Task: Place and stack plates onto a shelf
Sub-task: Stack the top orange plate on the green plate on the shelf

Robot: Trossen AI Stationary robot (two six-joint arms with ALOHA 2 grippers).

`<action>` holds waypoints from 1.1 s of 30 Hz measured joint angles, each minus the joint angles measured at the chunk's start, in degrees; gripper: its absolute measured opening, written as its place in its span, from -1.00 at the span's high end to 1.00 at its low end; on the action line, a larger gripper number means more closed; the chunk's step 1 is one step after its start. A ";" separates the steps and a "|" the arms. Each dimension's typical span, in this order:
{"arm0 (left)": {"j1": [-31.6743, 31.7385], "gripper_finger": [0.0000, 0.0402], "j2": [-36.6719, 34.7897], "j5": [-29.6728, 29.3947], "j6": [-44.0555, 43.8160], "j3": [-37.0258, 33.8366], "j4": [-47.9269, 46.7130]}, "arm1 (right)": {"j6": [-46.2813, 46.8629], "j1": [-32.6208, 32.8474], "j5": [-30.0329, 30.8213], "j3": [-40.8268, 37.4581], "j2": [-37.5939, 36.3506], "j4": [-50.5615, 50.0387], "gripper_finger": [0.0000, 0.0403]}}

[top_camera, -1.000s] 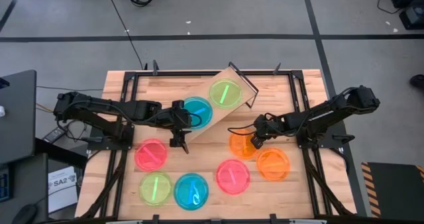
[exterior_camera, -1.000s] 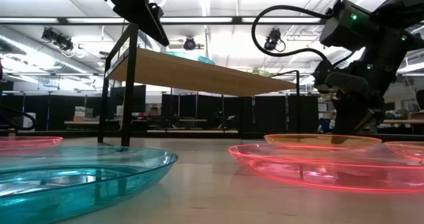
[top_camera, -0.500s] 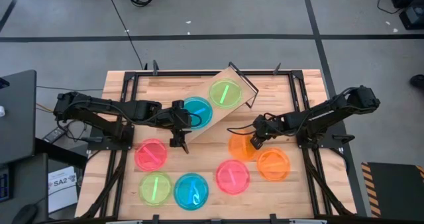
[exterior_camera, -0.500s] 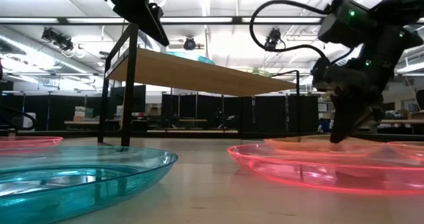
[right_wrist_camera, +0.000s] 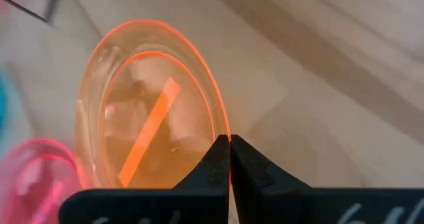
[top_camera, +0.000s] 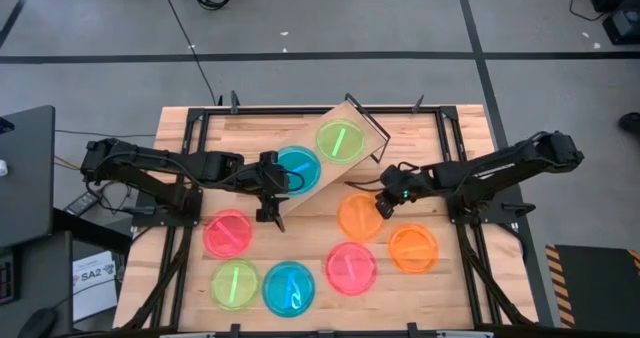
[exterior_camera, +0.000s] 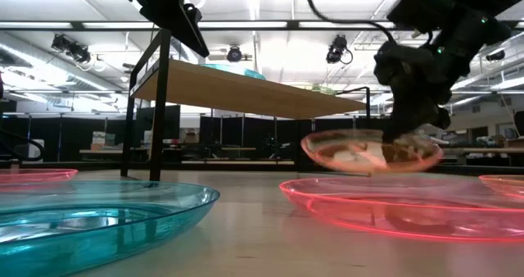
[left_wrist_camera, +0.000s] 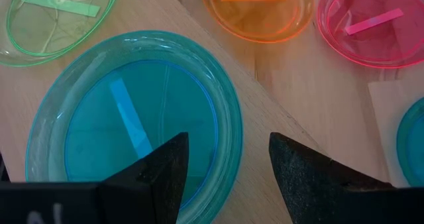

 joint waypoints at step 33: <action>0.01 -0.08 0.00 -0.01 0.00 0.00 0.56 | -13.53 -15.86 -1.13 21.13 -16.84 -0.26 0.97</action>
